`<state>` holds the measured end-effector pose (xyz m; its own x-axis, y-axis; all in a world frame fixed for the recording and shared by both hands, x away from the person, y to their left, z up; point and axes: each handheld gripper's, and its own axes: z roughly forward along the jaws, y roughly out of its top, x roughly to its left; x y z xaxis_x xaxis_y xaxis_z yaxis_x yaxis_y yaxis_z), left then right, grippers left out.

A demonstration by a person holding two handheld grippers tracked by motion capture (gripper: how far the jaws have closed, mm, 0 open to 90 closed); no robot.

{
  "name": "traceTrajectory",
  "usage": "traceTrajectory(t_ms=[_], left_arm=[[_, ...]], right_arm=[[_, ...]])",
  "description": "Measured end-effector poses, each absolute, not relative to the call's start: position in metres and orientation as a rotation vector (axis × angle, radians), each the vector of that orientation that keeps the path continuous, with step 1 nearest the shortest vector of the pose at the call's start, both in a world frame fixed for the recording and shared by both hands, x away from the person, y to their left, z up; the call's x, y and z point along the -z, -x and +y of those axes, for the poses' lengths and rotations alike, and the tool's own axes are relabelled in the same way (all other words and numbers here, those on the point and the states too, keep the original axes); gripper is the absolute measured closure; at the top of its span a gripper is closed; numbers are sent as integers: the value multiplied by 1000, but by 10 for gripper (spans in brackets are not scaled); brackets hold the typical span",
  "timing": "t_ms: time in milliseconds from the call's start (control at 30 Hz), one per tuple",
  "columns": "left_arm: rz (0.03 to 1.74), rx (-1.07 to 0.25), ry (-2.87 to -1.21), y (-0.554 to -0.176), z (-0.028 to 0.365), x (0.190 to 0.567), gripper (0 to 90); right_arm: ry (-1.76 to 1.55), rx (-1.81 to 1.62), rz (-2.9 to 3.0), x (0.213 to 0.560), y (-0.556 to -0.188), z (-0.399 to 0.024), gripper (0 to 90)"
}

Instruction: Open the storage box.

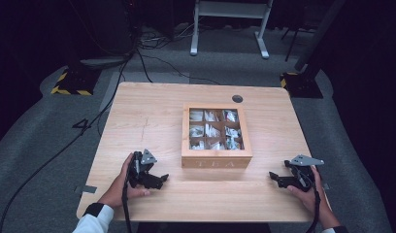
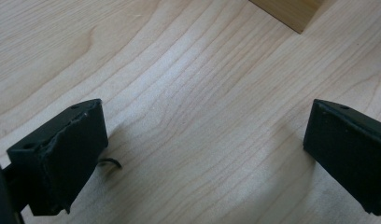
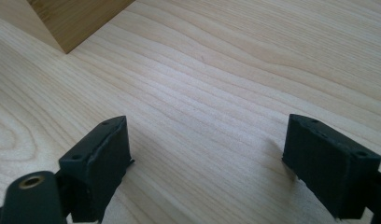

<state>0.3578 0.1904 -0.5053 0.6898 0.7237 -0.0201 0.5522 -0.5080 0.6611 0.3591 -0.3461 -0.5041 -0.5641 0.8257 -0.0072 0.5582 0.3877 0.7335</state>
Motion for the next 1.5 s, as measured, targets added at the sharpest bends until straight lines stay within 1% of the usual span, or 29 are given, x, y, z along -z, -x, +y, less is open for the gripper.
traceTrajectory(t_ms=[67,433,467,500,667,733,767,900,1067,1267,1333,1467,1500], left_arm=[[940,-336,-2258,-359,193,505,0],[936,-337,-2258,-358,194,505,5],[936,-337,-2258,-357,194,505,5],[936,-341,-2260,-357,195,505,5],[936,-333,-2257,-357,195,505,5],[937,-329,-2260,-357,195,505,5],[937,-329,-2260,-357,195,505,3],[934,-324,-2262,-362,193,505,2],[940,-328,-2257,-363,192,505,2],[940,-328,-2257,-363,192,505,2],[941,-328,-2257,-363,192,505,3],[941,-336,-2258,-362,192,505,5],[941,-336,-2258,-362,192,505,5]], right_arm=[[-1201,-989,2278,504,-359,-346,146],[-1213,-966,2290,503,-362,-346,128],[-1216,-974,2289,502,-363,-346,186],[-1216,-978,2286,502,-363,-346,208],[-1161,-1001,2295,495,-364,-338,223],[-1104,-1050,2292,485,-363,-328,257],[-1104,-1050,2292,485,-363,-328,257],[-1016,-1163,2322,466,-358,-310,302],[-913,-1192,2338,451,-355,-291,337],[-871,-1195,2358,446,-359,-277,378],[-836,-1194,2375,443,-361,-267,415],[-825,-1172,2372,441,-365,-257,442],[-822,-1169,2373,439,-367,-252,434]])
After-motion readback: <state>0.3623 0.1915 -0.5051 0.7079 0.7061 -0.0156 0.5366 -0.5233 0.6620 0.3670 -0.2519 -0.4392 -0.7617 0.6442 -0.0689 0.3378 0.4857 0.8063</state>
